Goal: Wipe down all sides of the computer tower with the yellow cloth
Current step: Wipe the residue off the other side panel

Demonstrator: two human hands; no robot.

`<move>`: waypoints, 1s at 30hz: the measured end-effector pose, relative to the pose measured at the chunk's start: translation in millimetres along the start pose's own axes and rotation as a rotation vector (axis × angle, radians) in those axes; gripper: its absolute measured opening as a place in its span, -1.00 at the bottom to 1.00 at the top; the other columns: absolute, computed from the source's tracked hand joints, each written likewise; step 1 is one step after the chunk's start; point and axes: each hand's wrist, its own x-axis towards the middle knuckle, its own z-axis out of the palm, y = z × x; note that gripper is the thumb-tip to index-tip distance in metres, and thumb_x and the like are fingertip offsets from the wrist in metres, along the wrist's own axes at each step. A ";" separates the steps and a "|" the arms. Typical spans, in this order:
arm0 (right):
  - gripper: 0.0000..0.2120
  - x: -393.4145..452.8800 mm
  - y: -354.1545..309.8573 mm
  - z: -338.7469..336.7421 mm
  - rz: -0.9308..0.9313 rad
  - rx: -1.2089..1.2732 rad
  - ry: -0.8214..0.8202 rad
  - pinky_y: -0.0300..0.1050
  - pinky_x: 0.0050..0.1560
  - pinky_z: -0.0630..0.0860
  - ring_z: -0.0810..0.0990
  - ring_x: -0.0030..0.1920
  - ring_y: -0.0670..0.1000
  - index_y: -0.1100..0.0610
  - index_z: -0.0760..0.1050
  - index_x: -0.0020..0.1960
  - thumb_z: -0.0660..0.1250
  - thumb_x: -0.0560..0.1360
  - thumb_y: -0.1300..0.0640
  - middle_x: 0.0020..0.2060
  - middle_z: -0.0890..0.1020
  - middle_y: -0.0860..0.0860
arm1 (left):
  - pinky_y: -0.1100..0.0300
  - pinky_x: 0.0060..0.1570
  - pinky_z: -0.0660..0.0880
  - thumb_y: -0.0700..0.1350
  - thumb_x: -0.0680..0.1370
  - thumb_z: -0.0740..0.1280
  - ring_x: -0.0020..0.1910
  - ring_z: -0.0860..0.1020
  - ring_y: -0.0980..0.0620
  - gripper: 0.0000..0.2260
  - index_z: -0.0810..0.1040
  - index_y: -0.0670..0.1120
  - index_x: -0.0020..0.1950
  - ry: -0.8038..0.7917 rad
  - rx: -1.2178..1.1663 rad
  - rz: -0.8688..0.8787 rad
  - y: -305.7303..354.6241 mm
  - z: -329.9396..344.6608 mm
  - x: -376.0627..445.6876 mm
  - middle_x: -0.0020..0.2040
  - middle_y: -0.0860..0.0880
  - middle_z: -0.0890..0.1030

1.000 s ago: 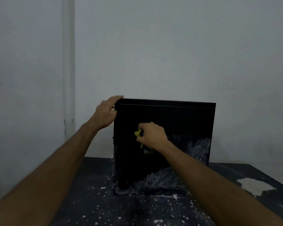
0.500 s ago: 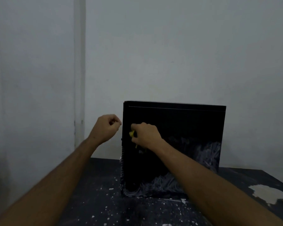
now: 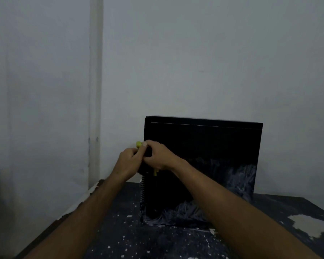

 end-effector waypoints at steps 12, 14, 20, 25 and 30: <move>-0.58 -51.5 27.8 -115.4 -0.011 -0.296 0.725 -0.03 0.02 0.58 0.63 0.00 0.08 0.06 0.51 0.33 0.35 0.47 0.11 -0.12 0.63 -0.07 | 0.03 -0.18 0.54 0.02 0.57 0.33 -0.13 0.60 -0.05 -0.73 0.56 -0.12 0.16 0.169 0.216 0.387 0.1 -13.4 14.2 -0.05 -0.07 0.63; -0.60 -66.1 52.3 -142.0 -0.001 -0.412 0.917 0.09 0.13 0.53 0.55 0.13 0.14 0.14 0.51 0.32 0.33 0.48 0.13 0.06 0.61 0.07 | 0.00 -0.14 0.57 -0.02 0.56 0.40 -0.07 0.60 -0.07 -0.65 0.53 -0.12 0.30 0.165 0.327 0.501 -9.7 -18.4 18.3 0.05 -0.09 0.63; -0.45 -96.9 108.7 -178.3 0.250 -0.671 0.700 0.27 0.55 0.10 0.14 0.60 0.19 0.12 0.21 0.60 0.17 0.65 0.02 0.58 0.25 0.13 | 0.20 -0.48 0.38 0.12 0.50 0.27 -0.36 0.56 -0.11 -0.59 0.57 -0.10 0.22 -0.005 0.757 0.819 -25.0 -10.2 22.5 -0.06 -0.06 0.53; -0.46 -111.2 125.9 -186.0 0.255 -0.755 0.572 0.31 0.53 0.13 0.16 0.58 0.17 0.15 0.21 0.59 0.15 0.65 0.00 0.57 0.27 0.11 | 0.20 -0.52 0.40 0.13 0.50 0.28 -0.43 0.52 -0.07 -0.63 0.59 -0.10 0.13 0.013 0.835 0.863 -25.7 -23.1 36.6 -0.12 -0.03 0.50; -0.45 -110.2 118.6 -187.6 0.277 -0.757 0.564 0.32 0.47 0.20 0.22 0.54 0.18 0.16 0.25 0.56 0.19 0.61 0.04 0.52 0.33 0.11 | 0.21 -0.52 0.38 0.10 0.49 0.24 -0.42 0.55 -0.09 -0.65 0.63 -0.10 0.07 -0.121 0.939 1.004 -23.8 -3.6 24.6 -0.09 -0.07 0.55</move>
